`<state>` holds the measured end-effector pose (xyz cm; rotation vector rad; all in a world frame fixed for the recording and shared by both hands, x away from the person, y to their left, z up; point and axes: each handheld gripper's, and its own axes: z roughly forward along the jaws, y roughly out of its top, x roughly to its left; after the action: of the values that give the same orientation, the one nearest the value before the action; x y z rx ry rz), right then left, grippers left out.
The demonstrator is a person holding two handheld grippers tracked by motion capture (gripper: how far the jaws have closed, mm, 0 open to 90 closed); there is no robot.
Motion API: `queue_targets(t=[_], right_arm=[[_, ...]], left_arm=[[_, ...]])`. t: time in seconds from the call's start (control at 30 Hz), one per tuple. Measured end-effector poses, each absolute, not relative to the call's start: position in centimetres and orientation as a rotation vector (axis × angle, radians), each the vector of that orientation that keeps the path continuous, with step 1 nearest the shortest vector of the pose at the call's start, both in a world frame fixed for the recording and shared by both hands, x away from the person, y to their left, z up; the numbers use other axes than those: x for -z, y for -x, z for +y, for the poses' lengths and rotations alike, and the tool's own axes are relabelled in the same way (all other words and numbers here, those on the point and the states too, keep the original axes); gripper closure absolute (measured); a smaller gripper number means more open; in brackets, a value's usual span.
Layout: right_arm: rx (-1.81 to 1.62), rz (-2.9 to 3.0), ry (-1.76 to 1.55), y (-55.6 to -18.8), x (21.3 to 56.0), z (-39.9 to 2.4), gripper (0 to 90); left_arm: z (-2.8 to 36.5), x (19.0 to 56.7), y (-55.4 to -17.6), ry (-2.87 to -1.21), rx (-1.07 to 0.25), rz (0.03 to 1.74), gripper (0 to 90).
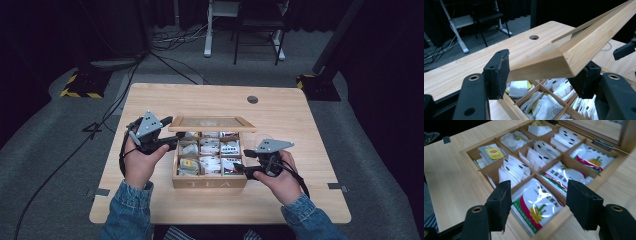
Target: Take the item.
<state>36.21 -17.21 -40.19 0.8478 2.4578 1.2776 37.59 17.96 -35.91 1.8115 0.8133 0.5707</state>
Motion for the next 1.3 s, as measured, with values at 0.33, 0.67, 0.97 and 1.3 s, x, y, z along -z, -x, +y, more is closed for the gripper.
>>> queue_targets(t=[0.33, 0.67, 0.97, 1.3], right_arm=[[-1.290, 2.495, -0.784, -36.6, 39.7, -14.0, 37.2], [-1.296, 2.512, -0.730, -36.8, 39.3, -10.1, 39.2], [-1.302, 2.539, -0.709, -37.2, 39.7, -7.3, 39.7], [-1.284, 2.571, -0.692, -37.8, 40.9, -4.7, 41.0]], left_arm=[[18.2, 35.9, -38.0, -1.803, -0.542, 0.801, 38.4], [18.3, 35.7, -38.4, -1.799, -0.523, 0.795, 38.8], [18.4, 35.7, -38.4, -1.798, -0.519, 0.794, 38.5], [18.4, 35.7, -38.4, -1.800, -0.517, 0.792, 38.6]])
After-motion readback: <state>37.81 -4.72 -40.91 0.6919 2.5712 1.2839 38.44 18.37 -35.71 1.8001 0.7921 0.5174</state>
